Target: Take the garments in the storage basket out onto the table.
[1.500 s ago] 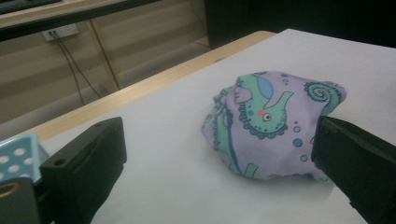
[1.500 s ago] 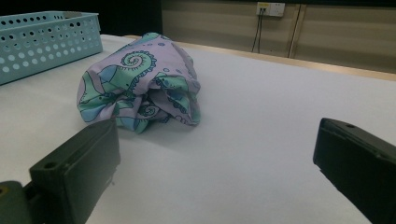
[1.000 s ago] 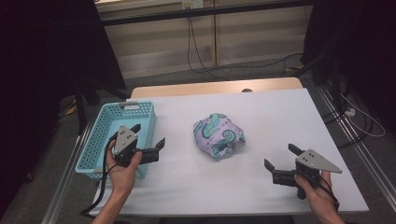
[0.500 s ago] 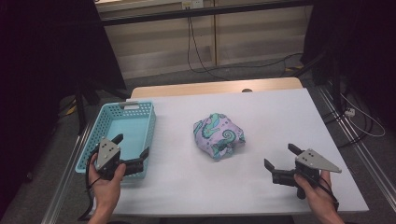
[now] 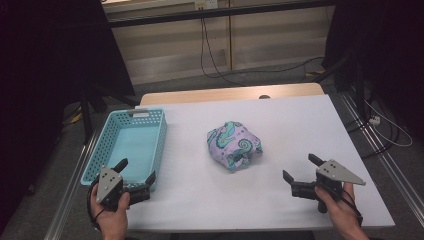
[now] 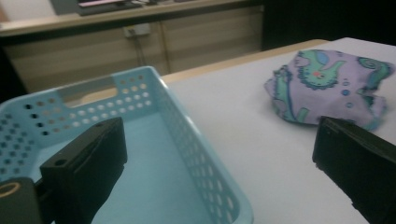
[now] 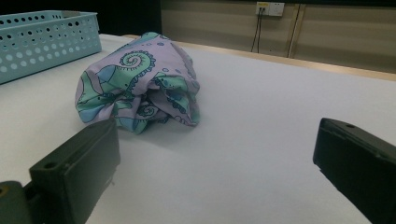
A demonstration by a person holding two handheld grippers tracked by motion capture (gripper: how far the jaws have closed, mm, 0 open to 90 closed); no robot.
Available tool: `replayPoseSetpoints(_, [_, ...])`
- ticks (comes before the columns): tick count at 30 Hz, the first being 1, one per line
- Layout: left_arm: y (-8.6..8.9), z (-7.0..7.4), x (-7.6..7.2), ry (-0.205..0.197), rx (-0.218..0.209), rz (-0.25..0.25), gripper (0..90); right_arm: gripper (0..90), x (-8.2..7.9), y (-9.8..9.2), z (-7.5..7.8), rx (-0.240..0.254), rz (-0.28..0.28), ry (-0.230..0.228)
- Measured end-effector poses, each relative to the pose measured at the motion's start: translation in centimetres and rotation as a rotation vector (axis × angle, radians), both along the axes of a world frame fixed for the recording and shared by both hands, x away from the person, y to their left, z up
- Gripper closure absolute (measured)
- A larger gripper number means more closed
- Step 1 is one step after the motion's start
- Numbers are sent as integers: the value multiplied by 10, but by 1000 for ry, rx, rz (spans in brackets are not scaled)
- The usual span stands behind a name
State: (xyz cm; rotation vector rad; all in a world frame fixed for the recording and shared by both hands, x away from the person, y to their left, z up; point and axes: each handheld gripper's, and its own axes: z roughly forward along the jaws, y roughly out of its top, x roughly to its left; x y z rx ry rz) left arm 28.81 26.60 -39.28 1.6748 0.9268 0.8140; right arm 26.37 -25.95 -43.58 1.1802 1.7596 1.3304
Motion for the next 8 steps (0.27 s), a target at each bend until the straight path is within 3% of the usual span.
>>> replayPoseSetpoints(3, [1, 2, -2, -13, -3, 7, 25, 7, -1, 0, 1, -1, 1, -7])
replayPoseSetpoints(6, [0, 2, 0, -2, -14, 10, 21, 7, -1, 0, 1, 1, -4, -8])
replayPoseSetpoints(8, [0, 1, 1, 26, -24, 0, 21, 7, -1, -1, 1, 5, -8, -14])
